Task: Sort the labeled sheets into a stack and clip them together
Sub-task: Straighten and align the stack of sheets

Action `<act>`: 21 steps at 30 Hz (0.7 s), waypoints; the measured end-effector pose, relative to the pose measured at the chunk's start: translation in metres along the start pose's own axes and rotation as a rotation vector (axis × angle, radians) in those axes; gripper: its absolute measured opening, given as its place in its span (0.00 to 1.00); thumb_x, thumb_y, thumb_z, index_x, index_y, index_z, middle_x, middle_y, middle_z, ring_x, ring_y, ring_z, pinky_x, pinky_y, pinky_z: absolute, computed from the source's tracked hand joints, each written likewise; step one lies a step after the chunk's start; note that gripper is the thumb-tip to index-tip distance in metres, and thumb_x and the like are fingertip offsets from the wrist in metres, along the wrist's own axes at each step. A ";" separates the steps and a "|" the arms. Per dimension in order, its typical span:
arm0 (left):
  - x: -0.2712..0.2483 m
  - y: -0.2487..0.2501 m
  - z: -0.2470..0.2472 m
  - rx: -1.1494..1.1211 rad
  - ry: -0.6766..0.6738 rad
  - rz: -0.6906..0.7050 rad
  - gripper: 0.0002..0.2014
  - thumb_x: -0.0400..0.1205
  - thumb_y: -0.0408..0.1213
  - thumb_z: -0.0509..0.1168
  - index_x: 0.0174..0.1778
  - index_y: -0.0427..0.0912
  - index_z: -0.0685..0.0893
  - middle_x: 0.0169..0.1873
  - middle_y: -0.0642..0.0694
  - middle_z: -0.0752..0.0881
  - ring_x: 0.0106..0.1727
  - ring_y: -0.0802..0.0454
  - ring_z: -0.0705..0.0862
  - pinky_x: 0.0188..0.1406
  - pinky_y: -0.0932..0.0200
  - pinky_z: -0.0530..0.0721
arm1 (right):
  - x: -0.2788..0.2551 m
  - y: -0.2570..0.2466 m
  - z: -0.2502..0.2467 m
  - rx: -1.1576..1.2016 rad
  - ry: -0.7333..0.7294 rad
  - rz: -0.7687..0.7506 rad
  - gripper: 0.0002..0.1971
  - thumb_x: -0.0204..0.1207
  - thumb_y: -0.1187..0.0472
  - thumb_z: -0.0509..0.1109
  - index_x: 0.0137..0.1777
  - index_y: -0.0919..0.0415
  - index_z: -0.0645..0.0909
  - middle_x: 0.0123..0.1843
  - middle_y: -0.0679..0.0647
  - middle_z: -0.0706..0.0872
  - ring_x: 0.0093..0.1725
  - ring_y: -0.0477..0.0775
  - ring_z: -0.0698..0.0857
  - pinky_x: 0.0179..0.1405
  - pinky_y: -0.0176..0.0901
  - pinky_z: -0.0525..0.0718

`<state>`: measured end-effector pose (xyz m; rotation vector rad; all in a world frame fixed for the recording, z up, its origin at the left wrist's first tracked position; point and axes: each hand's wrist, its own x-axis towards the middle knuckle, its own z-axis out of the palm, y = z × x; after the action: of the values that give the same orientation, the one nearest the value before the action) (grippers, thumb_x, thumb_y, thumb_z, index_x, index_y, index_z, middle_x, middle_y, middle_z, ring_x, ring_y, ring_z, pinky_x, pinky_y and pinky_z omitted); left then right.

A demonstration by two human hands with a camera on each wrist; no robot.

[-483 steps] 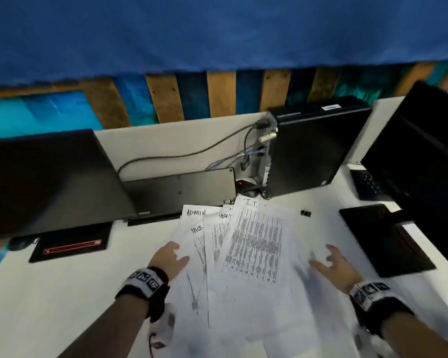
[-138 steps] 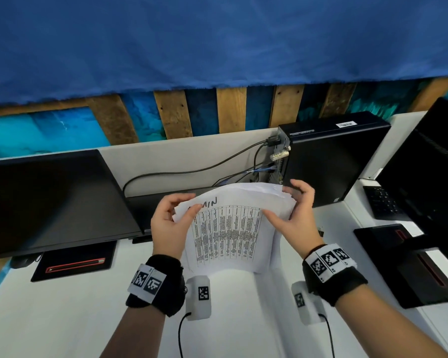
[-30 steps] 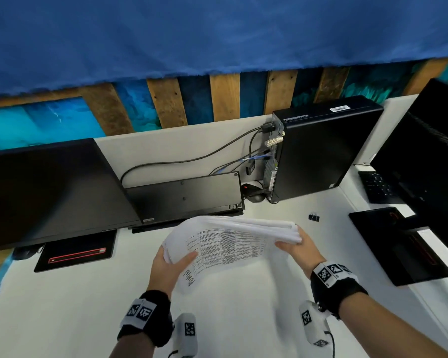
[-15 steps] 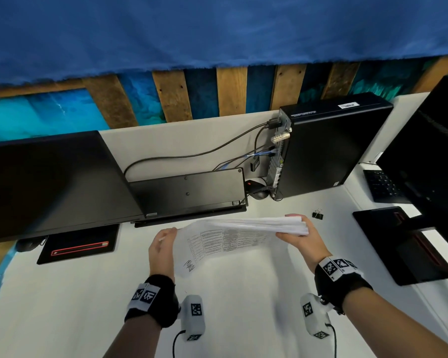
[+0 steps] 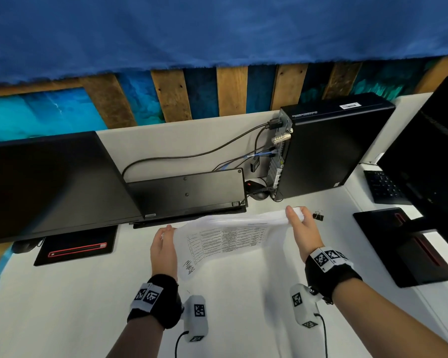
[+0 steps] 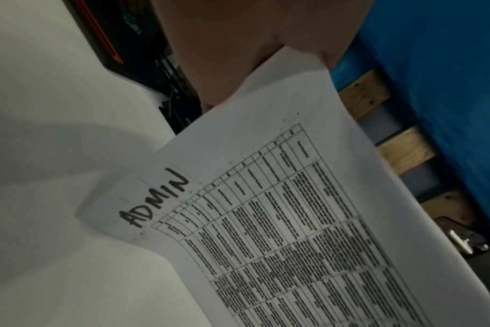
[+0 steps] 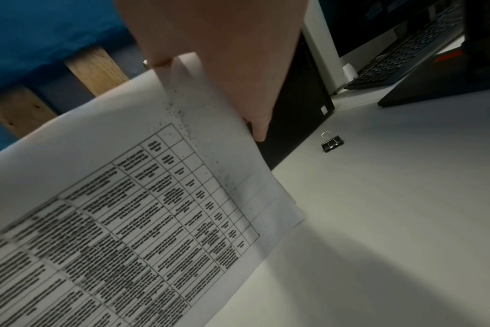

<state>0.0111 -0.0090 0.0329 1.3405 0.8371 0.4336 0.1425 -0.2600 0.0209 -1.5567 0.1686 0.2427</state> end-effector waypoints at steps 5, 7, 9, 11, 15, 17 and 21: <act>0.007 -0.003 -0.006 0.032 -0.046 -0.006 0.10 0.82 0.47 0.60 0.38 0.48 0.77 0.37 0.42 0.83 0.39 0.44 0.82 0.39 0.53 0.79 | 0.009 0.002 0.001 0.051 -0.001 0.043 0.10 0.82 0.52 0.59 0.49 0.59 0.72 0.41 0.52 0.77 0.45 0.55 0.75 0.43 0.39 0.73; 0.006 -0.003 -0.007 0.099 -0.081 0.040 0.06 0.80 0.44 0.67 0.42 0.49 0.77 0.40 0.44 0.84 0.41 0.45 0.85 0.38 0.54 0.83 | 0.012 0.001 0.003 0.105 -0.016 0.063 0.14 0.81 0.45 0.59 0.45 0.56 0.73 0.45 0.52 0.80 0.48 0.52 0.78 0.53 0.41 0.74; 0.007 -0.005 -0.008 0.162 -0.084 0.069 0.11 0.74 0.36 0.75 0.42 0.49 0.77 0.41 0.46 0.84 0.41 0.47 0.84 0.37 0.52 0.85 | 0.015 0.001 0.004 0.080 -0.015 0.072 0.15 0.78 0.43 0.61 0.44 0.55 0.75 0.49 0.54 0.81 0.52 0.53 0.79 0.60 0.47 0.74; 0.010 -0.007 -0.010 0.202 -0.077 0.056 0.10 0.75 0.33 0.73 0.42 0.48 0.77 0.40 0.43 0.83 0.42 0.44 0.83 0.40 0.46 0.87 | 0.020 0.002 0.004 0.066 -0.010 0.083 0.09 0.78 0.49 0.60 0.44 0.54 0.73 0.46 0.55 0.79 0.51 0.56 0.77 0.56 0.48 0.73; 0.016 -0.008 -0.015 0.188 -0.109 0.033 0.07 0.77 0.32 0.71 0.42 0.45 0.79 0.42 0.38 0.83 0.42 0.40 0.83 0.41 0.44 0.86 | 0.022 -0.005 0.005 0.124 0.000 0.104 0.07 0.78 0.53 0.57 0.44 0.54 0.72 0.44 0.54 0.74 0.51 0.56 0.72 0.48 0.44 0.71; 0.019 -0.005 -0.016 0.161 -0.134 0.041 0.07 0.77 0.30 0.71 0.41 0.45 0.79 0.42 0.39 0.83 0.42 0.41 0.84 0.40 0.47 0.85 | 0.023 -0.007 0.003 0.126 -0.056 0.098 0.15 0.75 0.44 0.61 0.54 0.53 0.72 0.50 0.53 0.77 0.53 0.54 0.76 0.52 0.43 0.73; 0.028 -0.012 -0.021 0.182 -0.218 0.024 0.11 0.76 0.29 0.71 0.48 0.47 0.79 0.45 0.42 0.84 0.47 0.43 0.84 0.42 0.51 0.85 | 0.022 0.001 -0.005 -0.201 -0.265 -0.022 0.36 0.66 0.63 0.81 0.68 0.50 0.63 0.60 0.55 0.78 0.55 0.49 0.81 0.58 0.39 0.81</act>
<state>0.0113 0.0229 0.0136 1.5363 0.6921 0.2280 0.1639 -0.2641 0.0138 -1.7071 -0.0839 0.4562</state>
